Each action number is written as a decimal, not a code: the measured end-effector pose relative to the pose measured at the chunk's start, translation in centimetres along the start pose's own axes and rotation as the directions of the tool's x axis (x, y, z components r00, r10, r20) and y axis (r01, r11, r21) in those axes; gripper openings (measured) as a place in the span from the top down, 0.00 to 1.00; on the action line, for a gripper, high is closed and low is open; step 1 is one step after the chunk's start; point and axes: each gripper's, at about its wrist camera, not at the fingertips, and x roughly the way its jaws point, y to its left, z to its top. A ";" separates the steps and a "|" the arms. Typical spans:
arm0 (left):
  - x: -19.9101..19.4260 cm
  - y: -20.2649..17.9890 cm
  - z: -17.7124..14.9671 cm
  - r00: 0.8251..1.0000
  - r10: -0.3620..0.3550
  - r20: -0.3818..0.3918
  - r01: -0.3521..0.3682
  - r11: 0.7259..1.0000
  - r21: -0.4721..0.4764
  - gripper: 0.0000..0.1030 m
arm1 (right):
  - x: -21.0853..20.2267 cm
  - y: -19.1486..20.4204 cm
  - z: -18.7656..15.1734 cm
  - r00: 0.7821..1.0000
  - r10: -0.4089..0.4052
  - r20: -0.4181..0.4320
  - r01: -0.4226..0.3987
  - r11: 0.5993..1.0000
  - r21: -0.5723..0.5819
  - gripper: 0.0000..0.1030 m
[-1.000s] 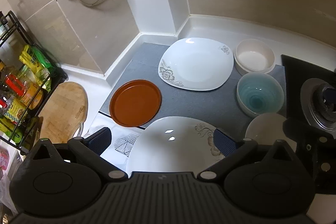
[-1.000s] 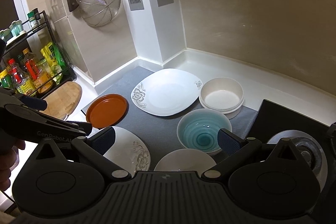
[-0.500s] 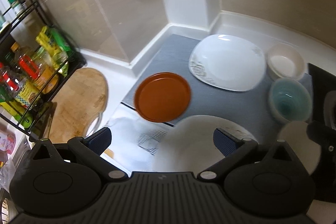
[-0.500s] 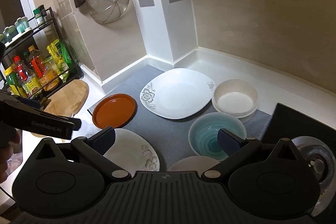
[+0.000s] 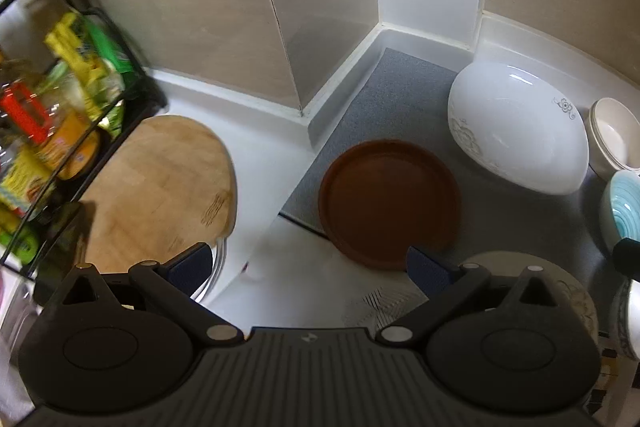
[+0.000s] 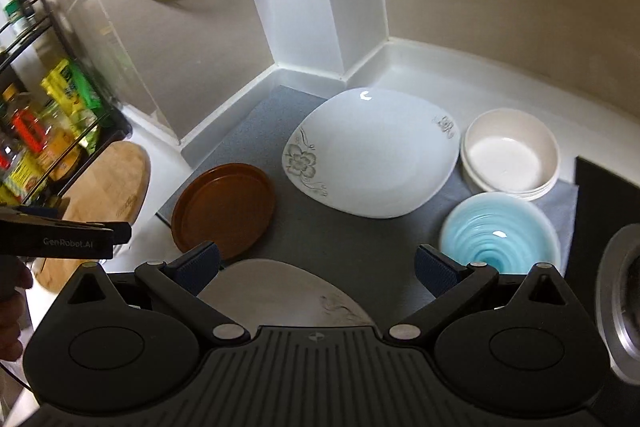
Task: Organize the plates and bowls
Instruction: 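Lower the left gripper and close it on the brown plate's rim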
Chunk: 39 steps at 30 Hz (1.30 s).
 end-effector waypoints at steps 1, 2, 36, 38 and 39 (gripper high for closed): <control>0.6 0.4 0.3 1.000 -0.012 0.000 0.012 1.000 0.007 0.00 | 0.4 0.4 0.0 1.000 -0.009 -0.001 0.009 1.000 0.012 0.00; 1.2 0.7 0.6 1.000 -0.024 0.000 0.024 1.000 0.015 0.00 | 0.8 0.7 0.1 1.000 -0.017 0.000 0.017 1.000 0.024 0.00; 15.9 2.9 4.1 0.947 -0.290 -0.138 0.305 0.947 0.104 0.21 | 18.5 5.5 0.4 0.986 -0.024 -0.166 0.056 0.979 0.195 0.00; 16.2 3.0 4.3 0.942 -0.298 -0.154 0.315 0.944 0.096 0.28 | 18.6 5.8 0.5 0.985 -0.022 -0.171 0.056 0.980 0.192 0.01; 16.1 3.1 4.2 0.944 -0.295 -0.149 0.311 0.946 0.096 0.32 | 18.6 6.0 0.5 0.985 -0.014 -0.170 0.046 0.981 0.190 0.04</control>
